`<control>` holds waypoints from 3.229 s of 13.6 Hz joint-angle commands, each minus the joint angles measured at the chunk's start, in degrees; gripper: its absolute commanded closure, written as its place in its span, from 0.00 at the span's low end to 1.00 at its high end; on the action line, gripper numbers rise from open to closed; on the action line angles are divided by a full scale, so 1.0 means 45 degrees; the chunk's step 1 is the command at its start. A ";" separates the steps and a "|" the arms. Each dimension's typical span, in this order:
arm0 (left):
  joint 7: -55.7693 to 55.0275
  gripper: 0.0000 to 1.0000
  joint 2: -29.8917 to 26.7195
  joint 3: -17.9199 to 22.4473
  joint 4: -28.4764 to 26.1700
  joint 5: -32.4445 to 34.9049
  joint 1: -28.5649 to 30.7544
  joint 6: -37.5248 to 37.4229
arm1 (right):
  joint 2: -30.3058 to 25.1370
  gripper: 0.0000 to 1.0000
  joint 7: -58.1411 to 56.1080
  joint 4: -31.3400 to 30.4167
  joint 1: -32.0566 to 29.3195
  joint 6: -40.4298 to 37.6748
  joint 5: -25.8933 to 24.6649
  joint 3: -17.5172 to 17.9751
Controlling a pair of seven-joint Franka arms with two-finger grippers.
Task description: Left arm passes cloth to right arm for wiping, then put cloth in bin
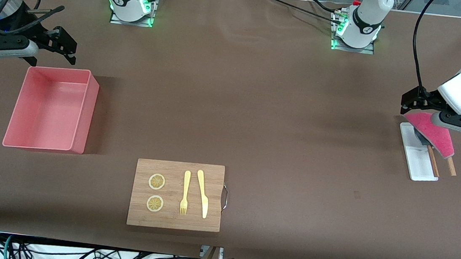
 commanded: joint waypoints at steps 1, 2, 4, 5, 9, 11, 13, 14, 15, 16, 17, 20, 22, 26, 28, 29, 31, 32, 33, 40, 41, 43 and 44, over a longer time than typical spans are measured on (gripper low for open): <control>0.0391 0.00 0.0158 -0.0158 0.0341 -0.0310 0.0193 -0.0215 | 0.0091 0.00 0.0030 0.0272 -0.0147 -0.0351 0.0024 0.0094; 0.0372 0.00 0.0177 -0.0138 0.0438 -0.0348 0.0193 -0.0215 | 0.0072 0.00 0.0068 0.0272 -0.0109 -0.0468 0.0023 0.0113; 0.0333 0.00 0.0197 -0.0158 0.0439 -0.0349 0.0193 -0.0215 | 0.0091 0.00 0.0069 0.0291 -0.0108 -0.0488 0.0023 0.0114; 0.0333 0.00 0.0197 -0.0158 0.0439 -0.0349 0.0193 -0.0215 | 0.0091 0.00 0.0069 0.0272 -0.0108 -0.0488 0.0043 0.0113; 0.0235 0.00 0.0313 -0.0158 0.0459 -0.0368 0.0173 -0.0215 | 0.0091 0.00 0.0069 0.0272 -0.0128 -0.0508 0.0043 0.0113; 0.0216 0.00 0.0333 -0.0158 0.0459 -0.0368 0.0193 -0.0293 | 0.0072 0.00 0.0069 0.0291 -0.0108 -0.0508 0.0043 0.0133; 0.0235 0.00 0.0469 -0.0158 0.0459 -0.0349 0.0212 -0.0799 | 0.0071 0.00 0.0069 0.0272 -0.0108 -0.0508 0.0043 0.0153; 0.0274 0.00 0.0509 -0.0158 0.0439 -0.0368 0.0251 -0.1130 | 0.0091 0.00 0.0069 0.0272 -0.0108 -0.0527 0.0043 0.0133; 0.0313 0.00 0.0567 -0.0138 0.0439 -0.0368 0.0348 -0.1443 | 0.0110 0.00 0.0262 0.0272 -0.0108 -0.0663 0.0043 0.0133; 0.0410 0.00 0.0684 -0.0042 0.0439 -0.0310 0.0484 -0.1523 | 0.0111 0.00 0.0863 0.0272 -0.0108 -0.0858 0.0043 0.0133; 0.0624 0.00 0.0763 -0.0021 0.0439 -0.0232 0.0969 -0.1524 | 0.0130 0.00 0.1314 0.0272 -0.0108 -0.0879 0.0043 0.0133; 0.4284 0.00 0.1114 -0.0021 0.0478 -0.0173 0.2551 -0.1485 | 0.0150 0.00 0.1319 0.0272 -0.0128 -0.0898 0.0043 0.0113; 0.6708 0.00 0.1717 -0.0002 0.0497 -0.0115 0.3587 -0.1426 | 0.0169 0.00 0.1377 0.0272 -0.0147 -0.0899 0.0082 0.0094; 1.0870 0.00 0.2967 -0.0021 0.0459 0.1370 0.4487 -0.0492 | 0.0462 0.00 0.1514 0.0311 -0.0108 -0.0782 0.0141 0.0113; 1.2591 0.00 0.3593 -0.0002 0.0459 0.1390 0.5015 0.0289 | 0.0520 0.00 0.1417 0.0311 -0.0108 -0.0723 0.0160 0.0113; 1.2908 0.00 0.3827 -0.0021 0.0439 0.1718 0.5056 0.0544 | 0.0598 0.00 0.1513 0.0311 -0.0089 -0.0723 0.0141 0.0133; 1.4308 0.00 0.4373 -0.0041 0.0439 0.2462 0.5231 0.1343 | 0.0599 0.00 0.1533 0.0311 -0.0089 -0.0839 0.0180 0.0153; 1.5284 0.00 0.4512 -0.0021 0.0458 0.2444 0.5503 0.1985 | 0.0599 0.00 0.1495 0.0292 -0.0089 -0.0898 0.0180 0.0153; 1.6241 0.00 0.4784 -0.0040 0.0497 0.2348 0.5950 0.2610 | 0.0715 0.00 0.1456 0.0272 -0.0089 -0.0899 0.0141 0.0153; 2.0991 0.00 0.7319 -0.0080 0.1564 -0.0989 0.8725 0.3905 | 0.0423 0.00 0.1319 0.1791 0.0048 -0.3745 0.0102 0.0191; 2.1558 0.00 0.8022 -0.0099 0.2074 -0.1535 0.8960 0.3848 | 0.0558 0.00 0.1280 0.1931 0.0222 -0.3808 -0.0034 0.0308; 2.2827 0.00 0.8710 -0.0080 0.2100 -0.3444 0.9604 0.3789 | 0.0735 0.00 0.1222 0.1893 0.0633 -0.4061 -0.0776 0.0523; 2.3258 0.00 0.8945 -0.0099 0.2041 -0.4054 0.9800 0.3634 | 0.0755 0.00 0.1221 0.1893 0.0653 -0.4256 -0.0758 0.0562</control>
